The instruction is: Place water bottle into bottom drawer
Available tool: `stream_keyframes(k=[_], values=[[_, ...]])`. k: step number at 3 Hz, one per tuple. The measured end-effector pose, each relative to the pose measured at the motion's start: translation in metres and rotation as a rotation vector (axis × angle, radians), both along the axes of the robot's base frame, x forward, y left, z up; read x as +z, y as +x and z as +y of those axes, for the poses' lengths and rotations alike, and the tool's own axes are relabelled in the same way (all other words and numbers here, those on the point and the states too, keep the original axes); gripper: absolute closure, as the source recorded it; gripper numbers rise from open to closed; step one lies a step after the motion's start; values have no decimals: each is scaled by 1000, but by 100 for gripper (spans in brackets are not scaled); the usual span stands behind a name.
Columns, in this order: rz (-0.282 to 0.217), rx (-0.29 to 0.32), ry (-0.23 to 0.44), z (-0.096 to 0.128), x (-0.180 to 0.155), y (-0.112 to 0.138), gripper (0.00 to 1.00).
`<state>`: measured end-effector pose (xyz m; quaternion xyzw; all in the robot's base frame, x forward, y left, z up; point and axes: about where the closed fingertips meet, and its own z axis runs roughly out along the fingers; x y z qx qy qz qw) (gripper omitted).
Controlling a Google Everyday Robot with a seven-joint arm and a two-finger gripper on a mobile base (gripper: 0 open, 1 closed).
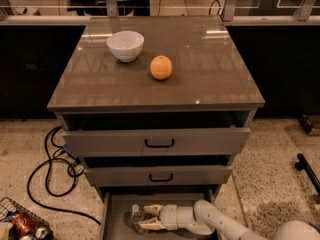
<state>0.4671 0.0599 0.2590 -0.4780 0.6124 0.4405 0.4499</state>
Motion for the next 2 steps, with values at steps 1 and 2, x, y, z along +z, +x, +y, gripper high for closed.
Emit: stream_keyframes(k=[1,2], values=[[11,13,19,7,-17,2,100],[24,23,23,11,-35,-1,100]])
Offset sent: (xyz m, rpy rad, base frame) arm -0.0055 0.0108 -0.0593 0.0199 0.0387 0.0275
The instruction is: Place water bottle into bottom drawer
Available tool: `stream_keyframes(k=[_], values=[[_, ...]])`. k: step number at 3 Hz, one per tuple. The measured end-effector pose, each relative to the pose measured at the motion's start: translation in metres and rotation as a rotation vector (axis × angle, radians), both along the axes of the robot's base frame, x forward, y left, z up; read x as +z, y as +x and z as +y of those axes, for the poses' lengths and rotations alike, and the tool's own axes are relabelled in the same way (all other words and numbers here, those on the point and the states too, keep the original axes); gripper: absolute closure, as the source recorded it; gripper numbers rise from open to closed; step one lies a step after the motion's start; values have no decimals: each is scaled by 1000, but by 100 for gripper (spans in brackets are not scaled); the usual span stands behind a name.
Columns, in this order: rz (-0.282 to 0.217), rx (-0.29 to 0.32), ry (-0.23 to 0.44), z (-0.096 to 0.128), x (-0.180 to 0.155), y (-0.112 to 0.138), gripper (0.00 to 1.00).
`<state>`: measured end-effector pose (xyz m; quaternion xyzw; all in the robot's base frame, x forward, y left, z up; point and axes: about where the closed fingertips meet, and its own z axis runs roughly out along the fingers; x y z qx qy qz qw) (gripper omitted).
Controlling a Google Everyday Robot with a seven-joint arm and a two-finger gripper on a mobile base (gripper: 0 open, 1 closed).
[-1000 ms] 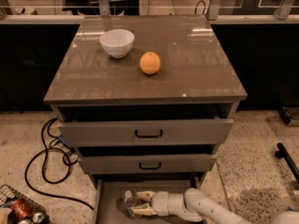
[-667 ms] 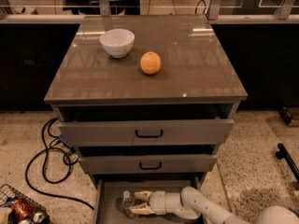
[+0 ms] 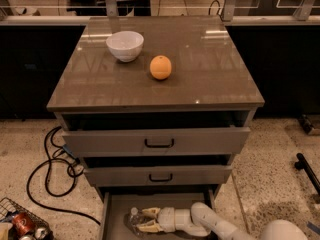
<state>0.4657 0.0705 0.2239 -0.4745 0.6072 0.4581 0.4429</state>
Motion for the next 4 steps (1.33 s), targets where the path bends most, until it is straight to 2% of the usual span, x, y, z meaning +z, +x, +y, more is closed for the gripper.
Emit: stream_keyframes(k=[2,3,4], values=[[26,-2,-5,1,-30,-12,100],[26,-2,-5,1,-28,-12,82],[26,-2,-5,1,-27,-12,58]])
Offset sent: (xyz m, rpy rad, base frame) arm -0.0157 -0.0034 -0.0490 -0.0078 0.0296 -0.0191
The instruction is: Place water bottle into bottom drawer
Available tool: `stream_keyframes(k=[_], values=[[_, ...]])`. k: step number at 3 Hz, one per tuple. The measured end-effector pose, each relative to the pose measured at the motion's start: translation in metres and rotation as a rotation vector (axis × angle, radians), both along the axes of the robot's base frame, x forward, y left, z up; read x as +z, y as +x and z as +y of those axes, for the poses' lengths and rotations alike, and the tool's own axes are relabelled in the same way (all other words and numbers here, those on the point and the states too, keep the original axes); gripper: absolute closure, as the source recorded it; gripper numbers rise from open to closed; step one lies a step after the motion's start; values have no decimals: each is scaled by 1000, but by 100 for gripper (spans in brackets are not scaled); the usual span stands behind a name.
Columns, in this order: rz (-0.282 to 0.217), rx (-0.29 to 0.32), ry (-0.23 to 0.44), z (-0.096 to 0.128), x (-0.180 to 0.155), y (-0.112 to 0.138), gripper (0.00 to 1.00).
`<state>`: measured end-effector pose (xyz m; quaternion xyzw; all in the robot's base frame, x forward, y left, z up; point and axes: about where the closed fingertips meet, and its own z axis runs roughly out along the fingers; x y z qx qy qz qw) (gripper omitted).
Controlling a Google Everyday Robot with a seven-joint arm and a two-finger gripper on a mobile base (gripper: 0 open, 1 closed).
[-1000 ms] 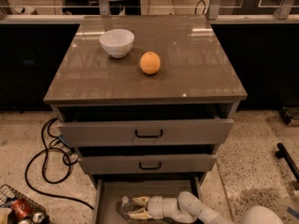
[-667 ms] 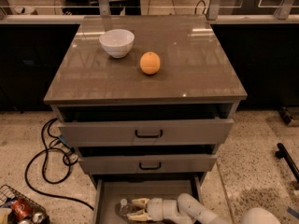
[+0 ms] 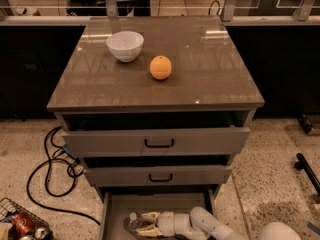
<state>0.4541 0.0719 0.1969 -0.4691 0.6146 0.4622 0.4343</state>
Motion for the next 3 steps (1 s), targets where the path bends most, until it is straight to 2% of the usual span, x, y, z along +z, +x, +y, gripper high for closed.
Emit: stream_keyframes(k=[2,3], values=[[0,0,0,0,1,0,12],[2,3,2,2,1,-1,0]])
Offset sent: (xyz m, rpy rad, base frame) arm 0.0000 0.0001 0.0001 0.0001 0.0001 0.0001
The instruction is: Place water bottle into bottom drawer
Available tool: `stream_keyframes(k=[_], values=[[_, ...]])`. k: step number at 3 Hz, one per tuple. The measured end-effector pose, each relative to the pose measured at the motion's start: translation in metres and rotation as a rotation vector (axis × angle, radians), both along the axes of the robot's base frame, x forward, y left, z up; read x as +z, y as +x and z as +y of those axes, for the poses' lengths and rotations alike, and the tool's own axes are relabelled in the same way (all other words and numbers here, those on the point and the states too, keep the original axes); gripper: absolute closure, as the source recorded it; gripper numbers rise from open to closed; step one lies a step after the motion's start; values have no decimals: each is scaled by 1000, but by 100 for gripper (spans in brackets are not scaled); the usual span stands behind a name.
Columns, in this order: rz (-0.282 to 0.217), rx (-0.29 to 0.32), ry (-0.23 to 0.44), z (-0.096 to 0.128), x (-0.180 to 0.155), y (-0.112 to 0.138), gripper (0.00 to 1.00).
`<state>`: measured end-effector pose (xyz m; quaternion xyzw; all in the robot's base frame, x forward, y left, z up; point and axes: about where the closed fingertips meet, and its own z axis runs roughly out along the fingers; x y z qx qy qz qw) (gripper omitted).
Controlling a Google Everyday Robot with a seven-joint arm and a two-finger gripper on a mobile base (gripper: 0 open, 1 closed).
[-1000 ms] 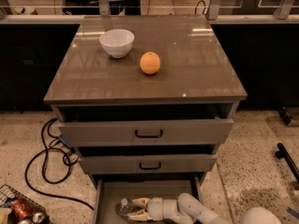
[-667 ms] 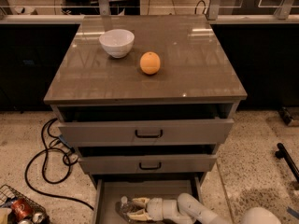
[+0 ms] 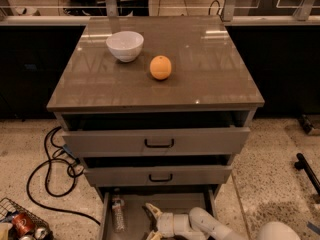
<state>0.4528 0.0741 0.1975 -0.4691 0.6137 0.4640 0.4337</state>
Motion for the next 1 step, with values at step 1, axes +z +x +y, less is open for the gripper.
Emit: stream_keyframes(k=[1], values=[[0,0,0,0,0,0,0]])
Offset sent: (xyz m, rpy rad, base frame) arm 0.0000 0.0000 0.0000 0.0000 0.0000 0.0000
